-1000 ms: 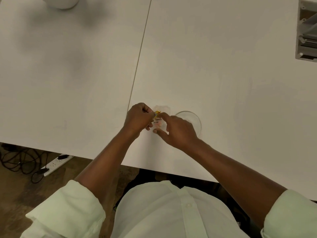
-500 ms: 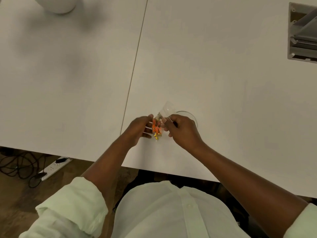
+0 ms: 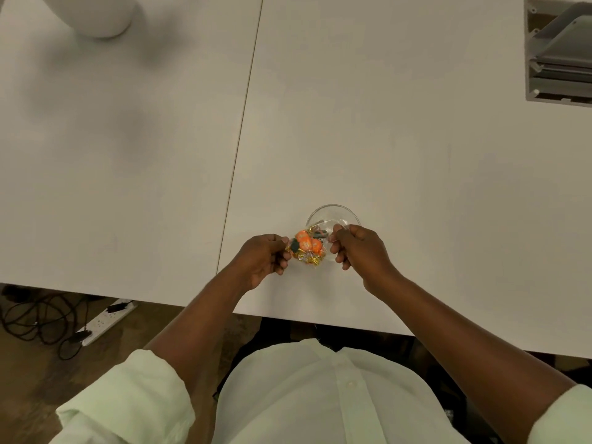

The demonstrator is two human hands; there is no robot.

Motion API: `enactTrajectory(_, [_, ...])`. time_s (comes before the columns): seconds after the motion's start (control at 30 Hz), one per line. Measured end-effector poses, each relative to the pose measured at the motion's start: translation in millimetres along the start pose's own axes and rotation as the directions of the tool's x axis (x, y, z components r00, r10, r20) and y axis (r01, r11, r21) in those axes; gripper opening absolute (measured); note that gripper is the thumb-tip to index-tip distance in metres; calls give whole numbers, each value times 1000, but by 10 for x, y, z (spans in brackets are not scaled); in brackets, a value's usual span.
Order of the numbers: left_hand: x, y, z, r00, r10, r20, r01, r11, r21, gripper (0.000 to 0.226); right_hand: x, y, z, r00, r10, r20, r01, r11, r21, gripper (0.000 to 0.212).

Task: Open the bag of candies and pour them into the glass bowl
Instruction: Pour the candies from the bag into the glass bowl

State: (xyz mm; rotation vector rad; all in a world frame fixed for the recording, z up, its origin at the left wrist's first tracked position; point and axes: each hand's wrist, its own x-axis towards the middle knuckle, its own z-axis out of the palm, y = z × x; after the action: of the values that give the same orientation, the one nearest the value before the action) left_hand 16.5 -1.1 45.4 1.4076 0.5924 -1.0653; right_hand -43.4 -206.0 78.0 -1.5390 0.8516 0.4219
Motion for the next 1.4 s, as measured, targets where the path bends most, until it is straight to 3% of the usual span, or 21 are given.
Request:
enactTrajectory(0.33, [-108, 55, 152, 988, 112, -108, -85, 969, 231, 16, 52, 93, -109, 999, 29, 16, -30, 999, 17, 29])
enactTrajectory(0.93, [-187, 45, 44, 967, 191, -169, -115, 918, 380, 22, -1, 100, -79, 997, -13, 74, 15, 1000, -27, 28])
enactTrajectory(1.4, [-219, -20, 68, 955, 183, -232, -87, 924, 372, 20, -56, 79, 14, 998, -25, 65, 30, 997, -75, 25])
